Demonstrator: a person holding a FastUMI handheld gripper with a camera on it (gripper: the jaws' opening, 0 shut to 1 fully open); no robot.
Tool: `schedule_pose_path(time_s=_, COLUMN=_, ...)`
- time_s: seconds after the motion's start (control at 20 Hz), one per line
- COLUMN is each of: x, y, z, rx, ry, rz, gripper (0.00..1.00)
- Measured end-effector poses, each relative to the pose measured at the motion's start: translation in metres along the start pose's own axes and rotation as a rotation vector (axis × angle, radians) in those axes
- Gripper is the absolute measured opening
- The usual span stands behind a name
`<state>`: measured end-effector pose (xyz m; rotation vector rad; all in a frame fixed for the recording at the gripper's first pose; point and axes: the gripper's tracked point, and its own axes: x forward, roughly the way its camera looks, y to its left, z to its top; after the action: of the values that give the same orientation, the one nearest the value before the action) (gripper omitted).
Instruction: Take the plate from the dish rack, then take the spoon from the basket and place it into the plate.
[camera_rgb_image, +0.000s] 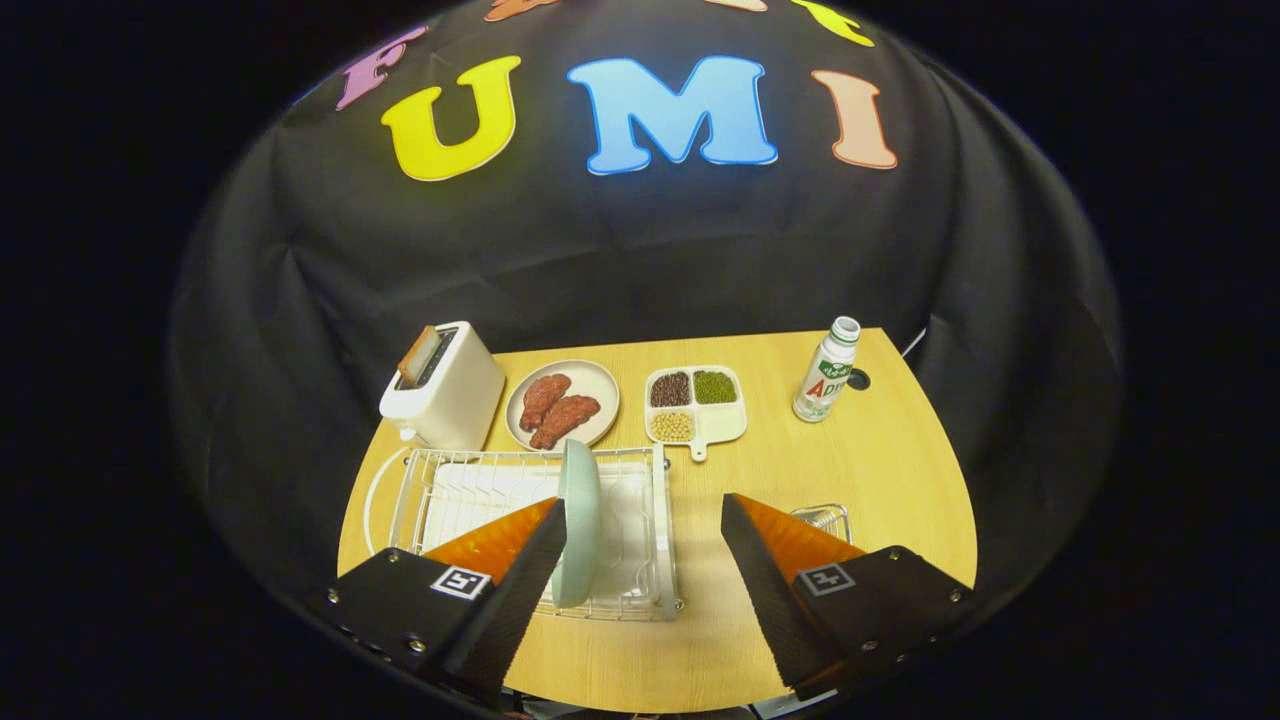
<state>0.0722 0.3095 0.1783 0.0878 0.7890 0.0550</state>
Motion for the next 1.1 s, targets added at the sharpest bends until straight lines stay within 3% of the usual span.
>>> schedule_pose_path(time_s=0.4, x=0.033, y=0.035, z=-0.011, rx=-0.024, ry=0.129, rz=-0.055, gripper=0.96)
schedule_pose_path(time_s=0.75, x=0.068, y=0.043, z=-0.024, rx=-0.032, ry=0.213, rz=-0.18, gripper=0.95)
schedule_pose_path(time_s=1.05, x=0.092, y=0.029, z=-0.038, rx=0.002, ry=0.229, rz=-0.337, gripper=0.68)
schedule_pose_path(time_s=1.1, x=0.089, y=0.024, z=-0.039, rx=0.009, ry=0.218, rz=-0.374, gripper=0.54)
